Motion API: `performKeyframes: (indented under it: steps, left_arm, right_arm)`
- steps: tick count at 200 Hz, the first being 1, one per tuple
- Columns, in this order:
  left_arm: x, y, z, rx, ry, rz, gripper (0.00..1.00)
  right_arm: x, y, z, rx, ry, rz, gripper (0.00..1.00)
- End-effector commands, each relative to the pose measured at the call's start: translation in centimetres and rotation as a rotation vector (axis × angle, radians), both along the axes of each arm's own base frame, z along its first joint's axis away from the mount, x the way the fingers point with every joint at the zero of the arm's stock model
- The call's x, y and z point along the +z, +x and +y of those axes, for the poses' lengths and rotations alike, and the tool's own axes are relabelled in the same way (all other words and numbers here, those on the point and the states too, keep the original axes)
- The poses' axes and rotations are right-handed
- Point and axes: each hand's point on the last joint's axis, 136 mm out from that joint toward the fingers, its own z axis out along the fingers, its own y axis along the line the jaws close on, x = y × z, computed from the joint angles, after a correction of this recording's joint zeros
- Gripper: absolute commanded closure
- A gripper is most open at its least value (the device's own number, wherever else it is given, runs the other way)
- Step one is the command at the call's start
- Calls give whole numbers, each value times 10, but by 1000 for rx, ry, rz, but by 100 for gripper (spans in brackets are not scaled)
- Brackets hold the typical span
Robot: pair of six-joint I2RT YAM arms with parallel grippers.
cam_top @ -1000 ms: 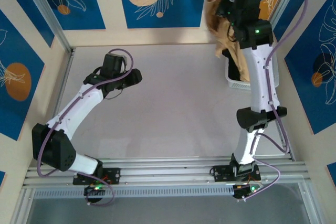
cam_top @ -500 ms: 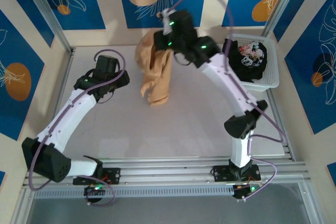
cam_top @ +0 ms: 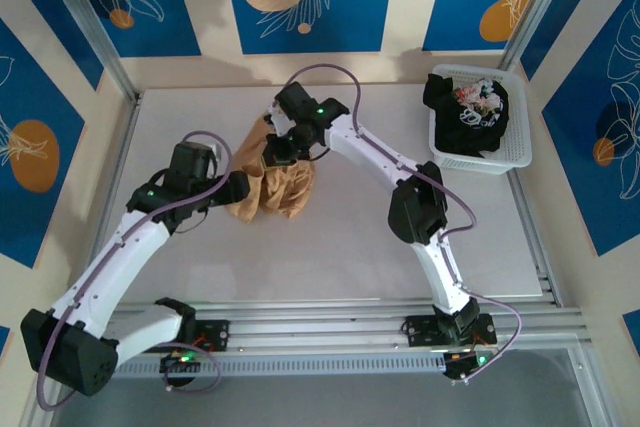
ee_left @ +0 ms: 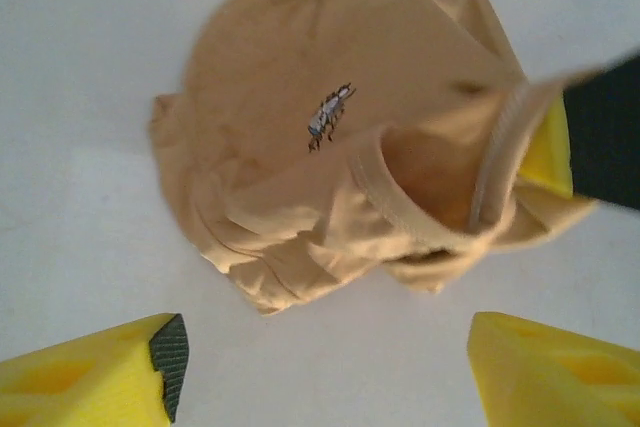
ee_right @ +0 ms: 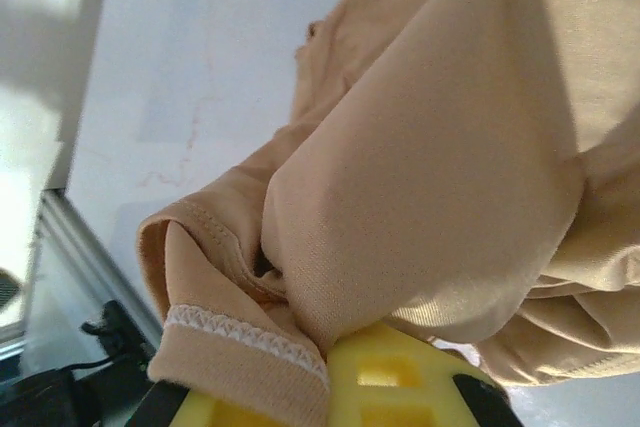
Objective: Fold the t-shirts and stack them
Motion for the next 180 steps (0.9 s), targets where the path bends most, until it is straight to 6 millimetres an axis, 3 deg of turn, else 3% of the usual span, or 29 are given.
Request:
performKeyframes:
  steps: [1, 17, 37, 55, 74, 91, 110, 126, 155, 168, 180]
  left_arm:
    - [-5, -6, -26, -180, -27, -1, 24]
    - [-10, -9, -33, -186, -60, 10, 28]
    - [-13, -15, -44, -203, -97, 3, 32]
    - [-16, -21, -56, -222, -112, 19, 31]
    - [-25, -27, -74, -253, -101, 51, 28]
    - [-43, -30, -85, -255, -34, 104, 24]
    - [-68, -29, -94, -228, 44, 182, 19]
    - [-88, -26, -102, -209, 114, 237, 15]
    - [-117, -12, -105, -166, 312, 274, 8]
    - [-128, -2, -96, -114, 399, 278, 11]
    - [-135, 9, -84, -72, 489, 273, 22]
  right_arm:
    - [28, -13, 5, 53, 157, 109, 89]
    - [35, -18, 8, 94, 200, 138, 67]
    - [35, -9, -5, 51, 138, 78, 50]
    - [31, 10, -36, -78, 82, 42, 44]
    - [20, 29, -85, -262, 23, 34, 41]
    - [-7, 37, -131, -426, -53, 98, 43]
    - [-40, 36, -160, -533, -112, 211, 49]
    - [-59, 33, -165, -562, -151, 245, 52]
    - [-84, 33, -150, -551, -167, 280, 52]
    - [-93, 34, -140, -532, -171, 289, 52]
    - [-102, 36, -131, -515, -179, 292, 52]
